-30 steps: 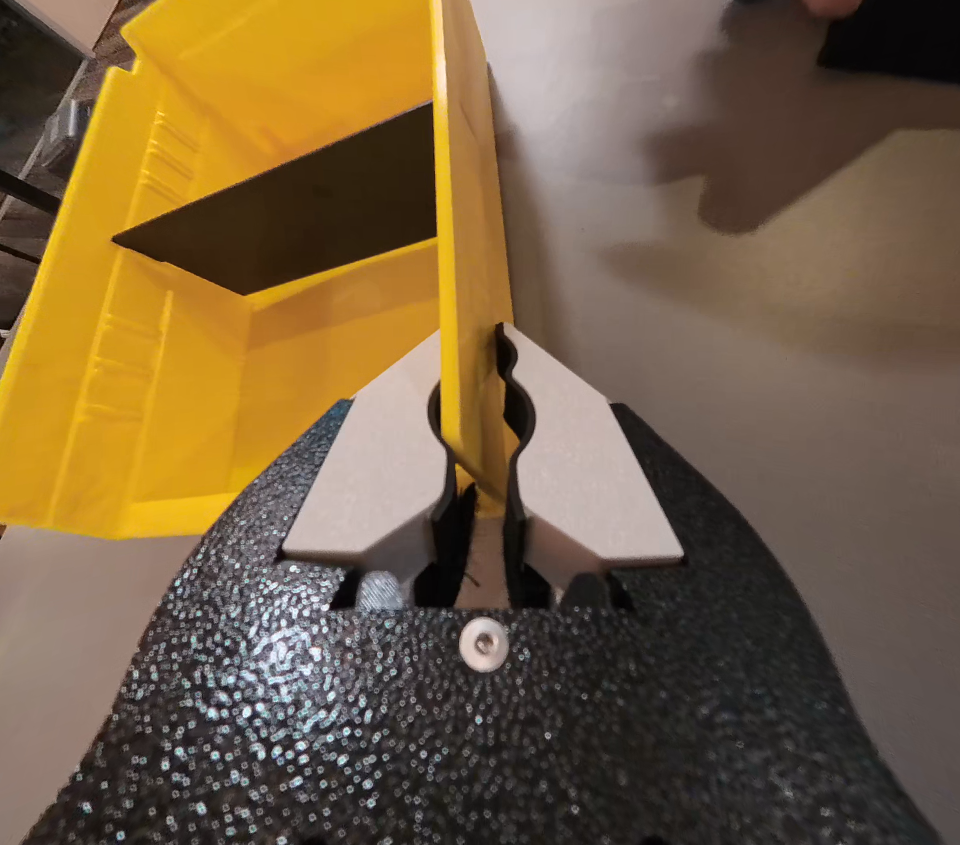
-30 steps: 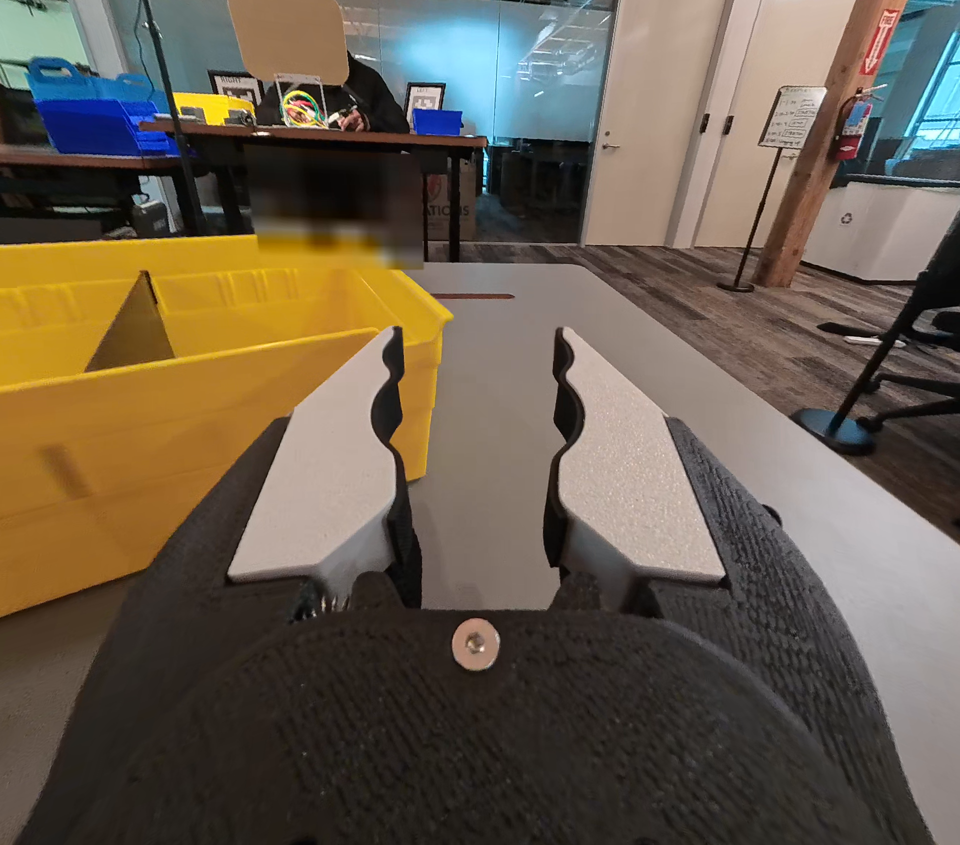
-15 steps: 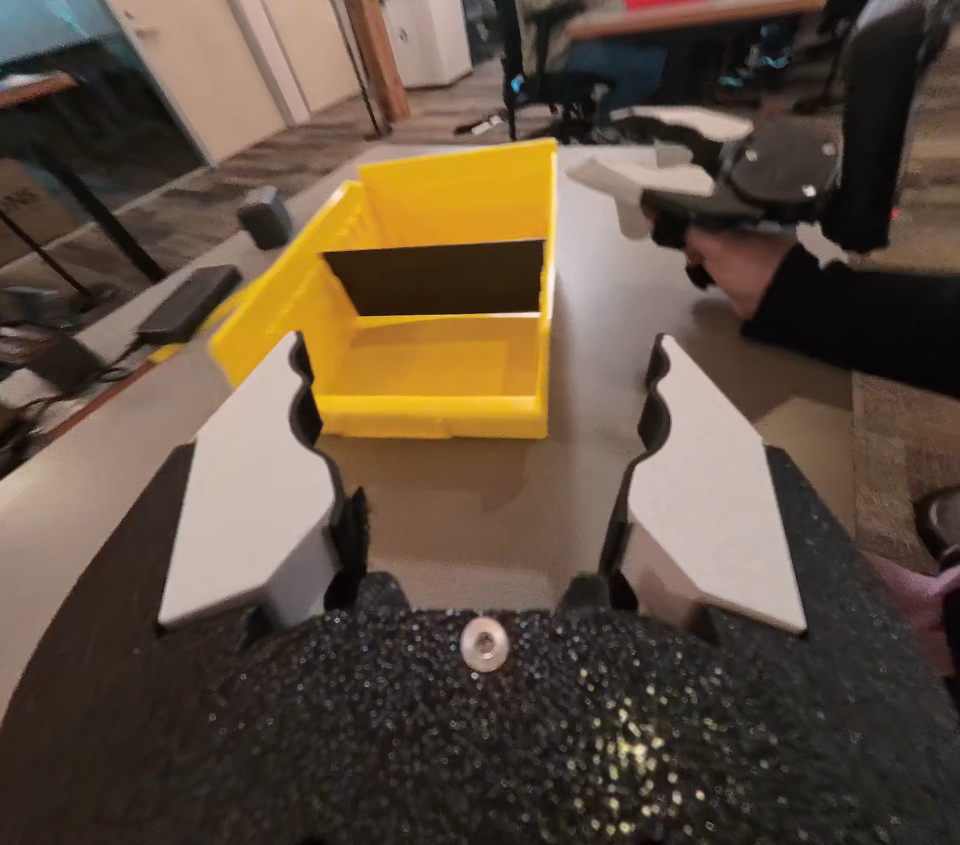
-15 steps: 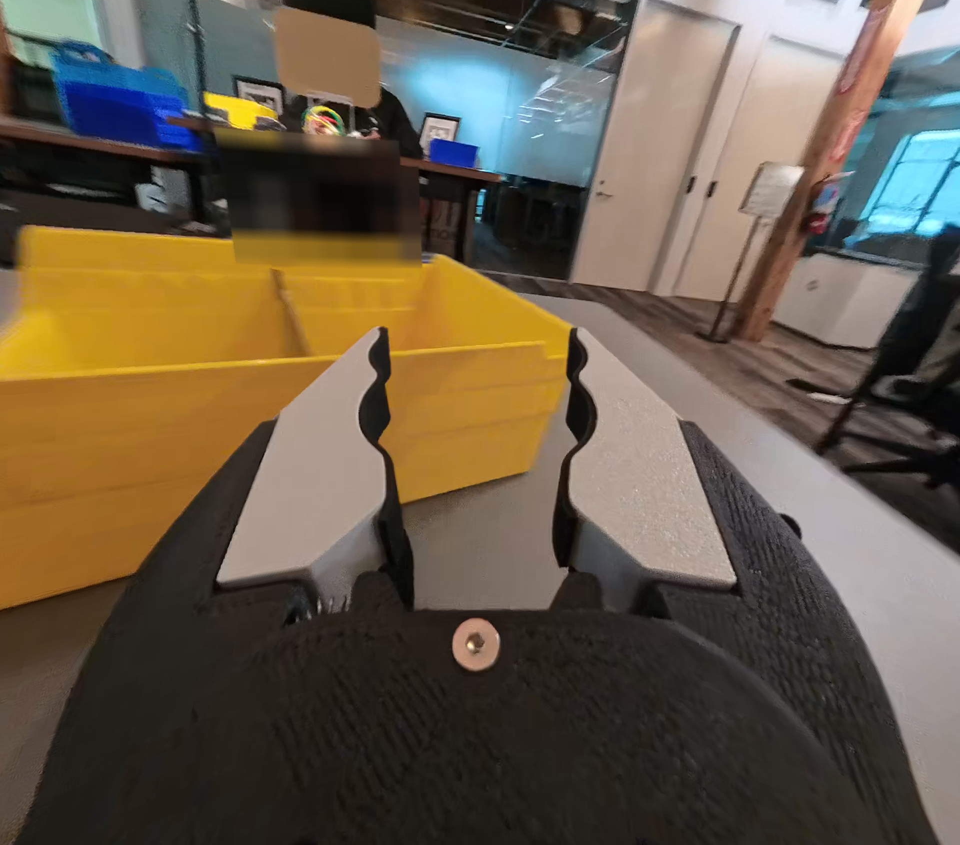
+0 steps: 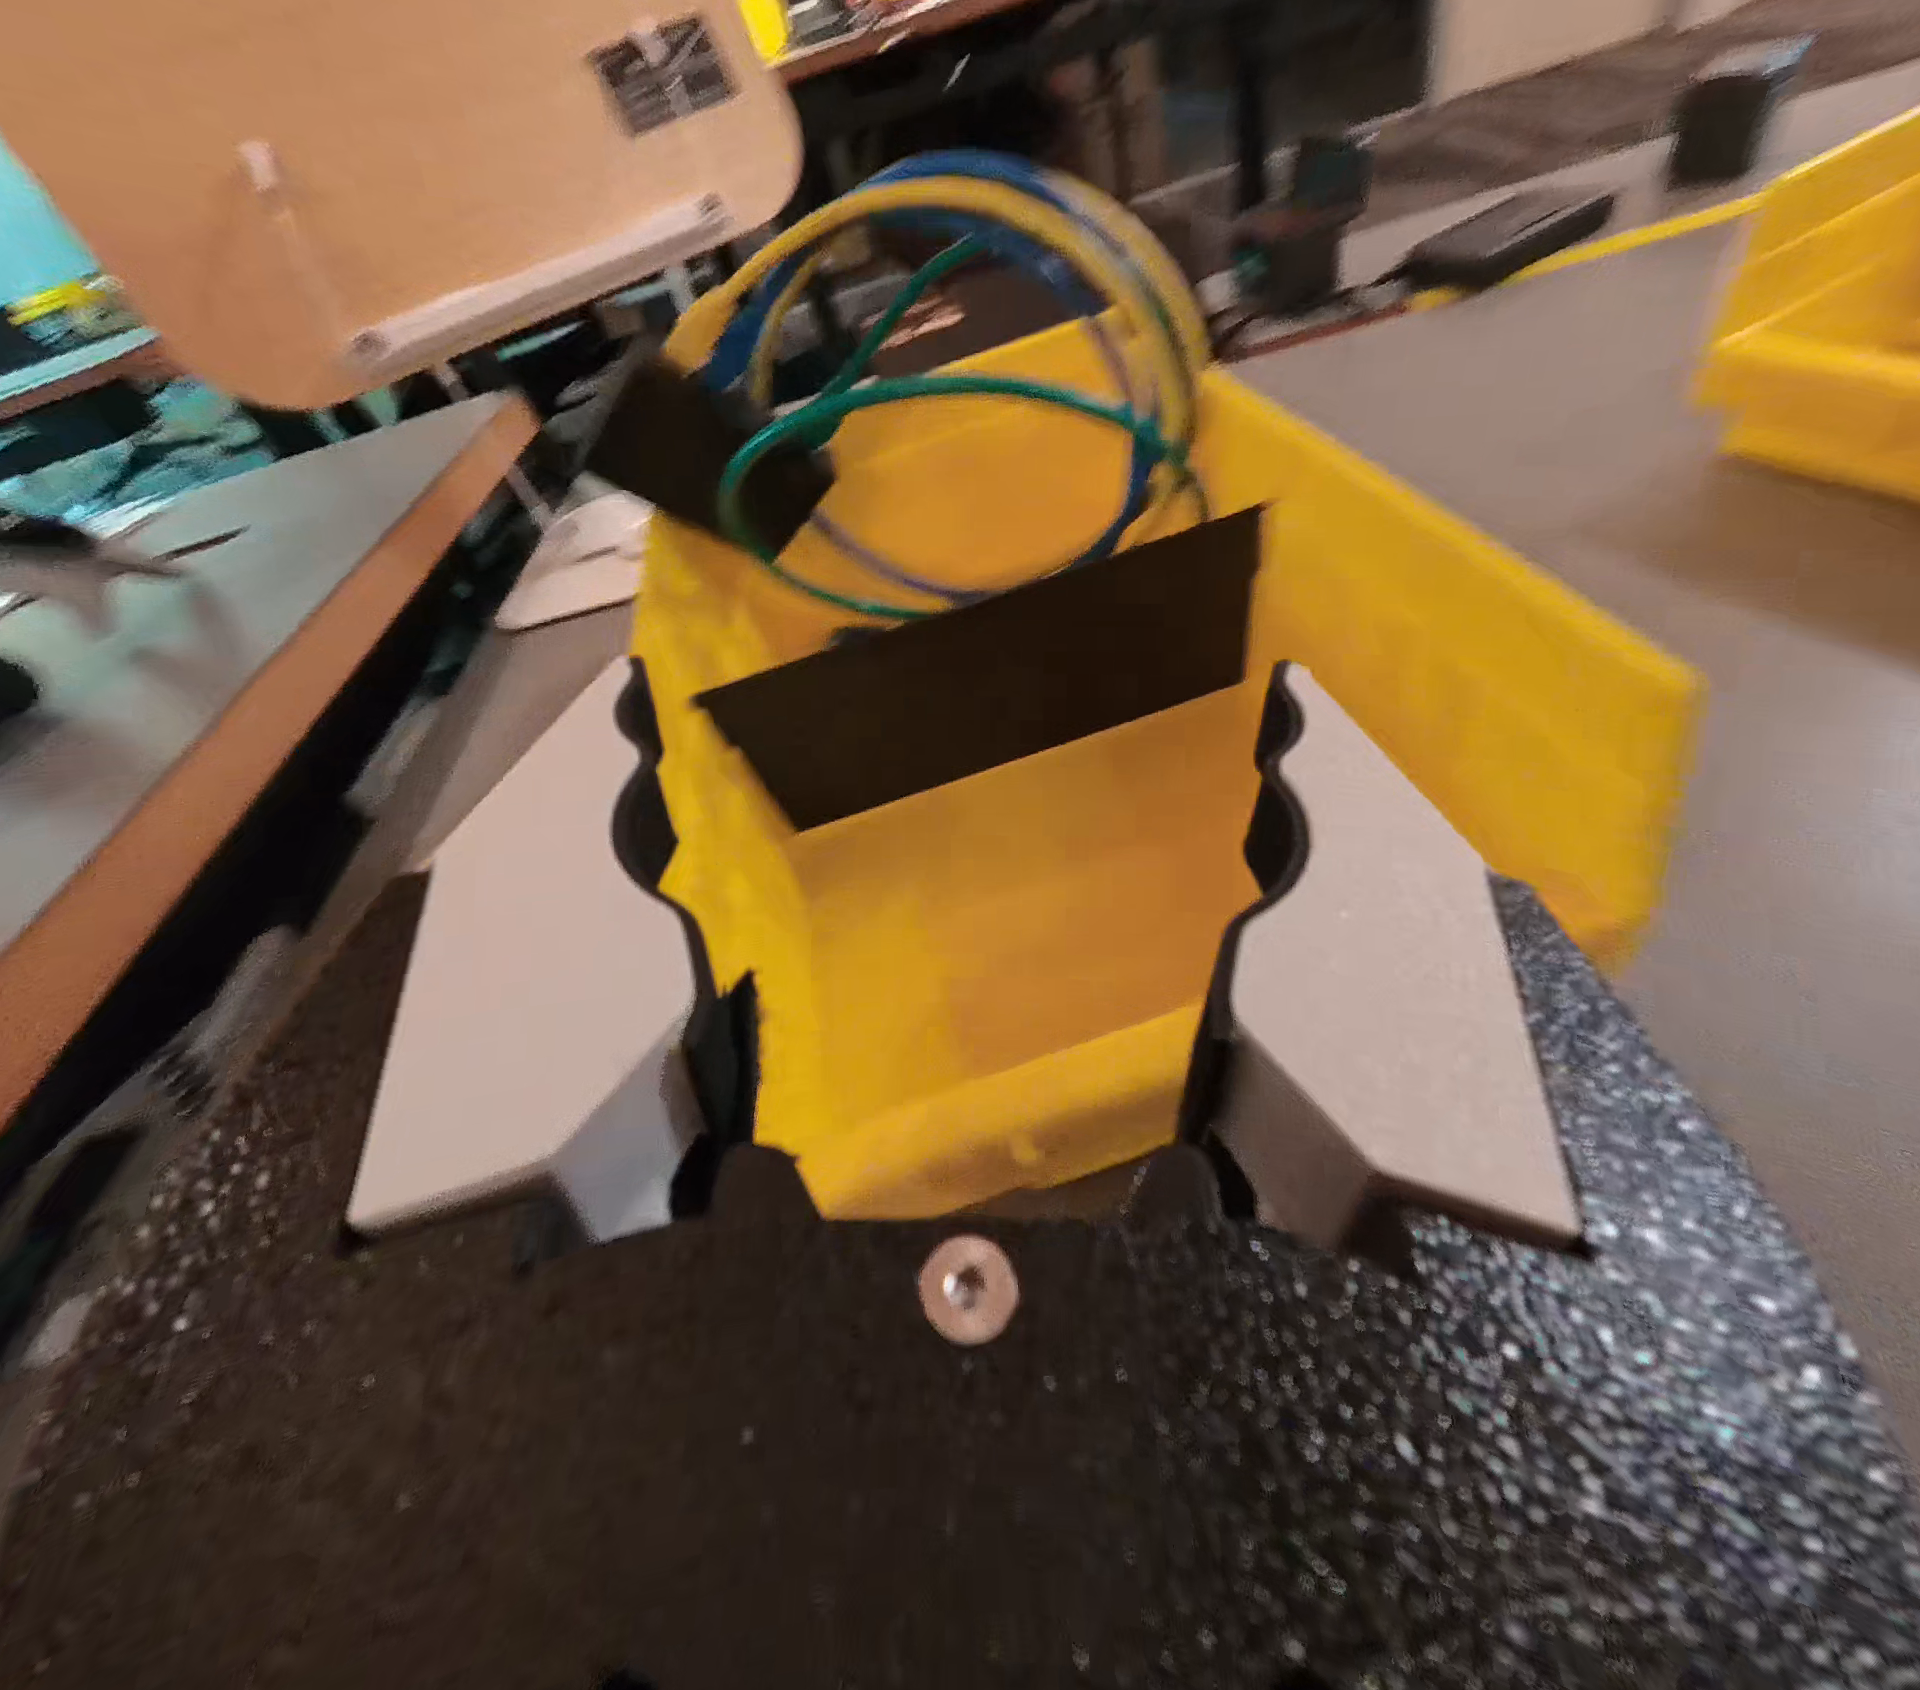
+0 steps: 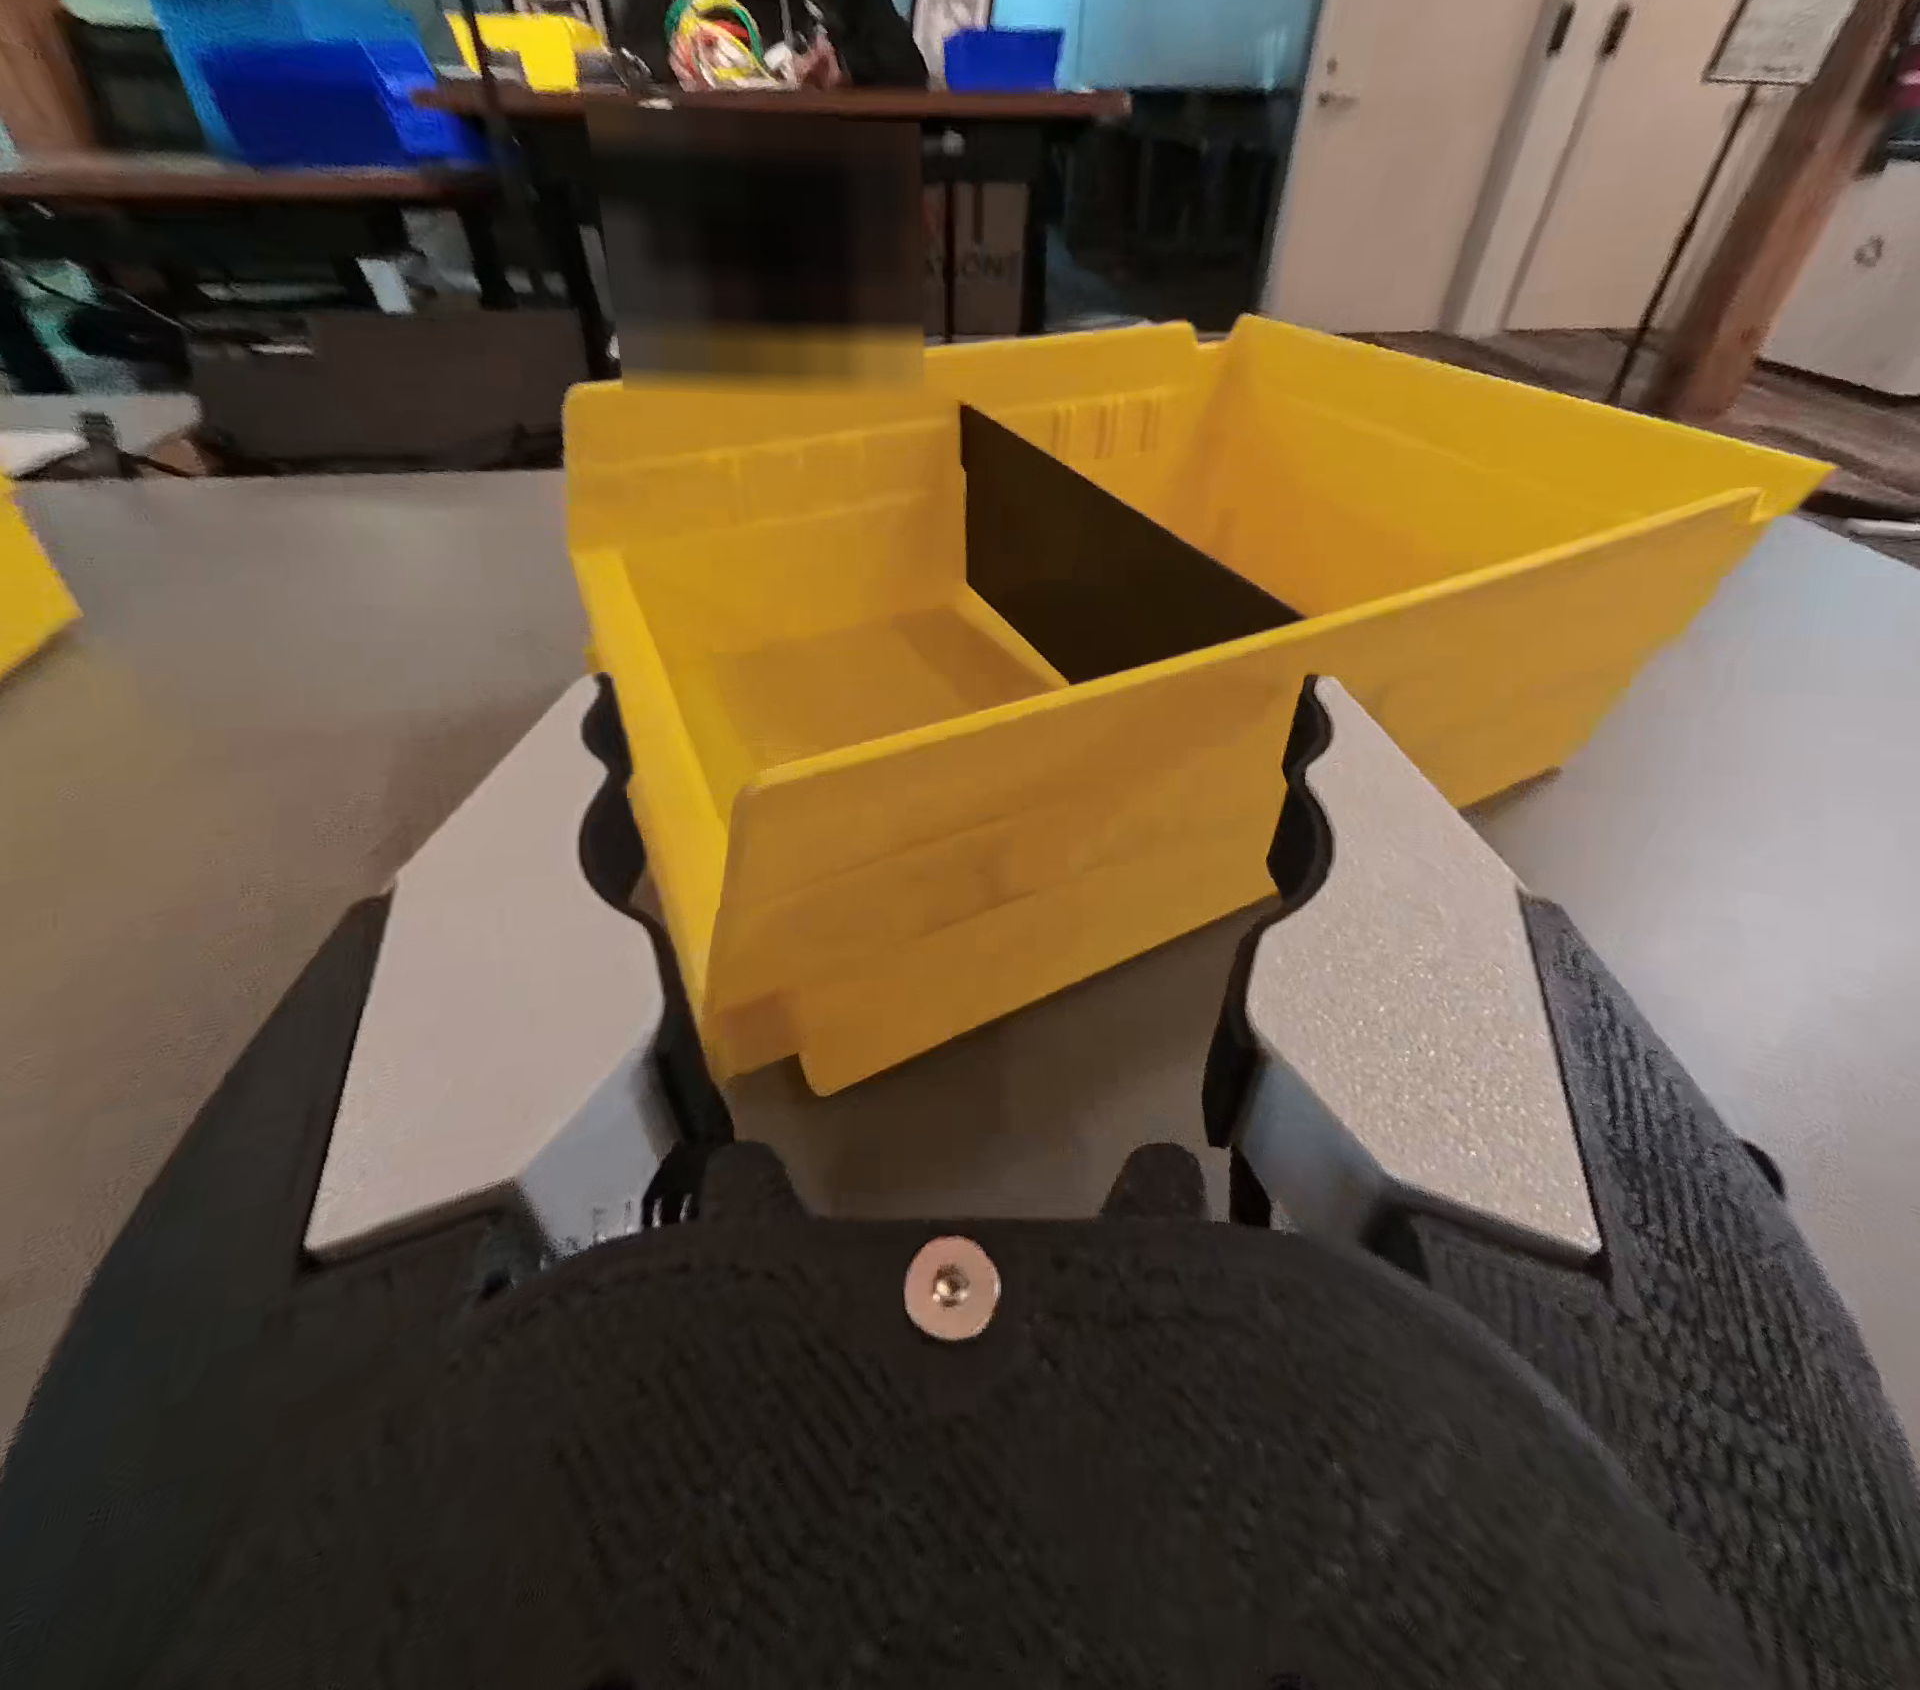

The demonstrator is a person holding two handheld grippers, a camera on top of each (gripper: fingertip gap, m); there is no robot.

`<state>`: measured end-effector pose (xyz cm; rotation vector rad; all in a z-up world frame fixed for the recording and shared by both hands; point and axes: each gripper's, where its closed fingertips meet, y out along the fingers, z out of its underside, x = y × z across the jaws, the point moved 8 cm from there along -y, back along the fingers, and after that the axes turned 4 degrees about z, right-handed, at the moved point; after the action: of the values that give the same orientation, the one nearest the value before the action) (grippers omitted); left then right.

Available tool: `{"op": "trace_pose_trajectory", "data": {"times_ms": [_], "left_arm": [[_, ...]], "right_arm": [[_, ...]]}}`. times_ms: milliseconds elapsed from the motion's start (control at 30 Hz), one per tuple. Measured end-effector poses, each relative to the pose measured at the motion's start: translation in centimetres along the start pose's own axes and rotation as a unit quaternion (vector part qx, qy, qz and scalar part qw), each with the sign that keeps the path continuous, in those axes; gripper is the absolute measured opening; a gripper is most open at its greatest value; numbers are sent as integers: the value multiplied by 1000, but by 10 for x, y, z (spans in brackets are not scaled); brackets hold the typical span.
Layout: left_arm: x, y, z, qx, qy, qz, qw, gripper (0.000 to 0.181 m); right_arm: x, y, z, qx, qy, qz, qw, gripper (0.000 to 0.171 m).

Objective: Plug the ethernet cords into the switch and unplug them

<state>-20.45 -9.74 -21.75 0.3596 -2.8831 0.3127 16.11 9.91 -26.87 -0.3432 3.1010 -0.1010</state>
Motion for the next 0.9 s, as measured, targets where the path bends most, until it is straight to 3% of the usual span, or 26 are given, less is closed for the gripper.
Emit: {"op": "trace_pose_trajectory", "data": {"times_ms": [167,333,467,567,633,900], "left_arm": [[40,7,30,75,-27,-61,995,112],[56,5,50,106,-59,-75,990,105],[65,5,59,120,-92,-51,987,76],[68,5,61,113,-114,-43,986,71],[68,4,62,112,-120,-40,986,64],[71,5,62,117,-87,-22,989,4]], "right_arm": [[-10,-2,1,31,-15,0,999,101],[-44,-17,1,36,-55,21,998,62],[-82,-22,2,45,-104,71,991,46],[-111,-20,3,61,-119,101,986,30],[-130,-16,4,76,-112,108,985,25],[-185,-4,4,123,-43,83,988,3]]}}
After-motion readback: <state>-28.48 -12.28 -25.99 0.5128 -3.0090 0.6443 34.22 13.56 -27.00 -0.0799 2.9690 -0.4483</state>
